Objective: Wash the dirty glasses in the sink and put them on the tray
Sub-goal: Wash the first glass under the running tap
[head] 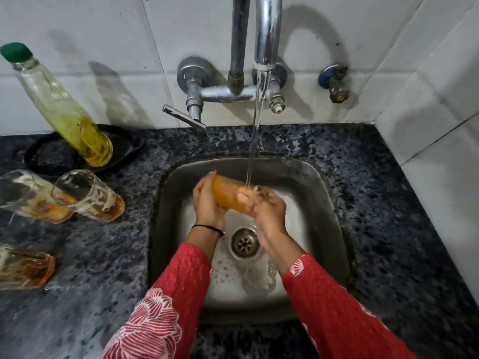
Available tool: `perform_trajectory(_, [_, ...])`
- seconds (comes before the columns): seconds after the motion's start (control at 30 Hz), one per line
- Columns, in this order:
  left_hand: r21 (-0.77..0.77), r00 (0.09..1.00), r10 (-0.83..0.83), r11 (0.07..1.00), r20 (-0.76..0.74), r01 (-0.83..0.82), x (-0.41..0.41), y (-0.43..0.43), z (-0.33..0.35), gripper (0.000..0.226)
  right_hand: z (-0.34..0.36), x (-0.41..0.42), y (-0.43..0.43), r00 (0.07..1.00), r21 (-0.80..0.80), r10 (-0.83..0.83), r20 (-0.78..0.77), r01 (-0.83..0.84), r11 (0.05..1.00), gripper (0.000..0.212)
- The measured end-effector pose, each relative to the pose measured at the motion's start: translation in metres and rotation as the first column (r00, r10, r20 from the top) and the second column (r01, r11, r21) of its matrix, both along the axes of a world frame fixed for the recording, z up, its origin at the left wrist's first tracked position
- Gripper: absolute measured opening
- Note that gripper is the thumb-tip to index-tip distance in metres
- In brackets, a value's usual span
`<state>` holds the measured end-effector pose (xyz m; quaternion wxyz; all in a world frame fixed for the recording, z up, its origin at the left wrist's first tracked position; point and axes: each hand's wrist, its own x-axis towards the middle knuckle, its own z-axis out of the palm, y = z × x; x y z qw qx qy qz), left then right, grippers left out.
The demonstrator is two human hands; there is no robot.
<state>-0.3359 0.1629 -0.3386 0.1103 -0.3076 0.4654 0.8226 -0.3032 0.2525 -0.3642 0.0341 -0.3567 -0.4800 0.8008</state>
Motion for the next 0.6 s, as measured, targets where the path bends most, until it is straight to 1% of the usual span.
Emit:
perform_trajectory(0.03, [-0.048,0.999,0.037,0.998,-0.035,-0.039,-0.003,-0.002,-0.004,0.016,0.001,-0.001,-0.001,0.999,-0.096,0.009,0.049,-0.005,0.995,0.012])
perform_trajectory(0.07, [-0.101,0.998,0.023,0.994,-0.063,-0.029,-0.005,-0.003,-0.003,0.026,0.0,-0.002,-0.004,0.995,-0.204,0.042,0.085,-0.024,0.979,0.021])
perform_trajectory(0.1, [-0.134,0.994,0.008,0.991,-0.108,-0.022,-0.007,-0.003,-0.003,0.033,-0.002,-0.002,-0.005,0.993,-0.293,0.038,0.116,-0.002,0.956,0.027])
perform_trajectory(0.13, [-0.16,0.989,-0.008,0.987,-0.149,-0.017,-0.007,-0.002,-0.001,0.036,-0.004,0.0,-0.006,0.988,-0.345,0.038,0.148,0.015,0.938,0.03])
perform_trajectory(0.17, [-0.183,0.983,-0.033,0.983,-0.183,-0.001,-0.008,0.0,0.001,0.036,-0.006,0.0,-0.005,0.983,-0.371,0.04,0.177,0.029,0.928,0.032])
perform_trajectory(0.23, [-0.278,0.961,-0.139,0.958,-0.239,0.07,-0.006,0.003,0.005,0.031,-0.006,0.002,0.0,0.974,-0.392,0.05,0.22,0.041,0.919,0.037])
perform_trajectory(0.3, [-0.351,0.908,-0.283,0.921,-0.308,0.168,-0.003,0.007,0.005,0.033,-0.005,0.004,0.005,0.964,-0.396,0.093,0.251,0.015,0.918,0.04])
perform_trajectory(0.37, [-0.369,0.852,-0.383,0.896,-0.357,0.247,0.0,0.014,0.005,0.034,-0.008,0.005,0.013,0.954,-0.386,0.098,0.285,0.021,0.922,0.038])
perform_trajectory(0.4, [-0.363,0.835,-0.412,0.888,-0.363,0.281,0.001,0.018,0.009,0.031,-0.008,0.005,0.017,0.954,-0.383,0.086,0.287,0.032,0.923,0.037])
perform_trajectory(0.47, [-0.286,0.83,-0.435,0.893,-0.349,0.347,0.003,0.022,0.014,0.02,-0.011,0.002,0.027,0.959,-0.358,0.073,0.273,0.031,0.933,0.035])
perform_trajectory(0.53, [-0.146,0.837,-0.449,0.893,-0.312,0.425,0.004,0.022,0.014,0.019,-0.008,-0.003,0.035,0.976,-0.298,0.069,0.209,-0.003,0.954,0.035])
perform_trajectory(0.57, [-0.041,0.839,-0.46,0.882,-0.29,0.47,0.005,0.02,0.011,0.025,-0.004,-0.008,0.039,0.983,-0.273,0.061,0.173,-0.012,0.962,0.037])
perform_trajectory(0.6, [0.081,0.832,-0.481,0.851,-0.277,0.519,0.007,0.015,0.007,0.033,0.002,-0.012,0.042,0.987,-0.255,0.046,0.152,-0.006,0.967,0.037])
